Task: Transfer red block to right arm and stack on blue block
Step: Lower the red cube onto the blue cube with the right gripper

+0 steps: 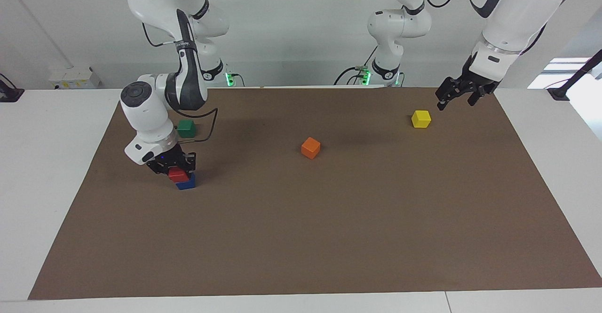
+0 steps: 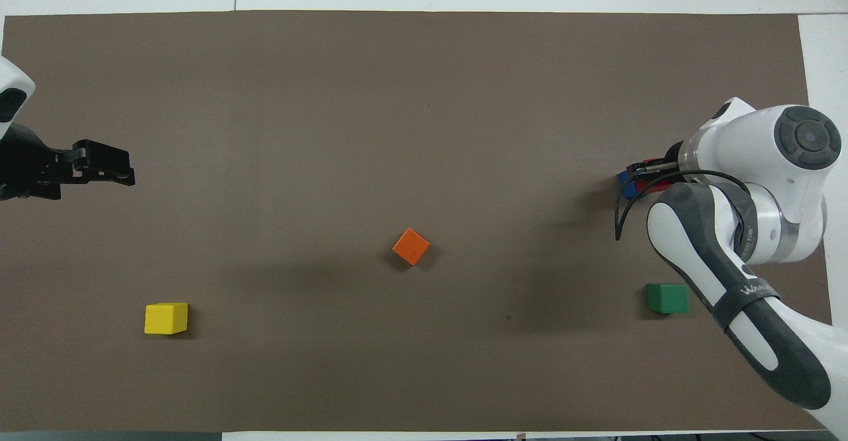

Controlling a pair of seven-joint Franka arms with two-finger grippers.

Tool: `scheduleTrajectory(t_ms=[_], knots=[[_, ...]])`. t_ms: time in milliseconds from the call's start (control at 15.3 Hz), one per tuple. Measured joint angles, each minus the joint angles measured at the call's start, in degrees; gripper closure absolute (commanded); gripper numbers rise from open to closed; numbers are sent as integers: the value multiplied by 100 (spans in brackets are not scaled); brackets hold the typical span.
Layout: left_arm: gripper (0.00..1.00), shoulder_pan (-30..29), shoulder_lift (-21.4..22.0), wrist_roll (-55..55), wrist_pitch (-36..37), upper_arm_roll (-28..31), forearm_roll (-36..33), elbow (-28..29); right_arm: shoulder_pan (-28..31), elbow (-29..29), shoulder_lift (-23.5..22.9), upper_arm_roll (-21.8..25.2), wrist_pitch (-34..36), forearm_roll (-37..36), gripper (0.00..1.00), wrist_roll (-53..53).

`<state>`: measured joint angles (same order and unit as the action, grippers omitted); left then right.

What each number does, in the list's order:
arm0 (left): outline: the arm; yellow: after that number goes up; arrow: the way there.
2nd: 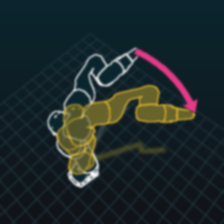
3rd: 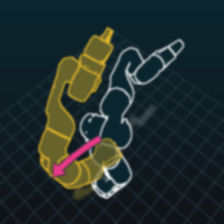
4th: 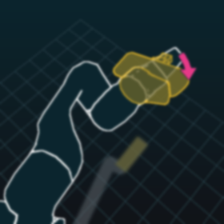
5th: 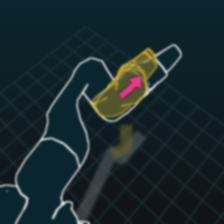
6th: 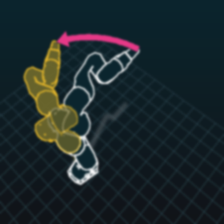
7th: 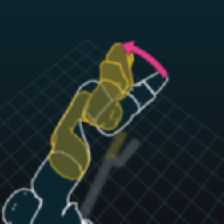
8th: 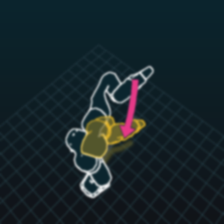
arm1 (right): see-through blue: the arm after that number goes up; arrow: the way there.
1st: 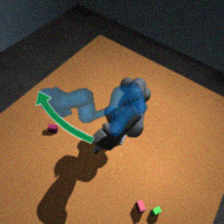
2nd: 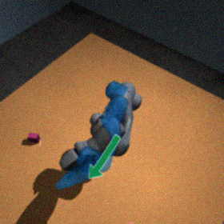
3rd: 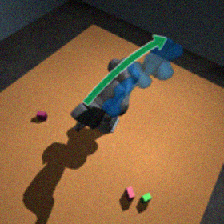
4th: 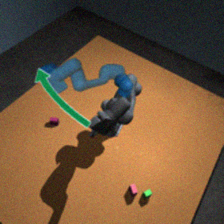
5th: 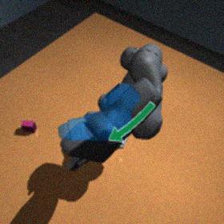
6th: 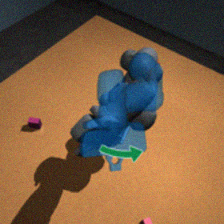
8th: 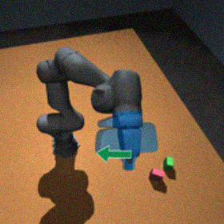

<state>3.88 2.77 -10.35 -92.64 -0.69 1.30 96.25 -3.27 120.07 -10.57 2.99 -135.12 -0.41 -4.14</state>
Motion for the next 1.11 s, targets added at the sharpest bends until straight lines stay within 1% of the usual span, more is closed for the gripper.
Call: scheduleTrajectory(t_ms=[785,915,1111], knots=[[0,-1,0,-1,0,2,0,0,-7,20,1,-8,7,0,0,0],[0,-1,0,-1,0,2,0,0,-8,-91,6,-9,154,0,0,0],[0,-1,0,-1,0,2,0,0,-7,-465,46,-9,662,0,0,0]])
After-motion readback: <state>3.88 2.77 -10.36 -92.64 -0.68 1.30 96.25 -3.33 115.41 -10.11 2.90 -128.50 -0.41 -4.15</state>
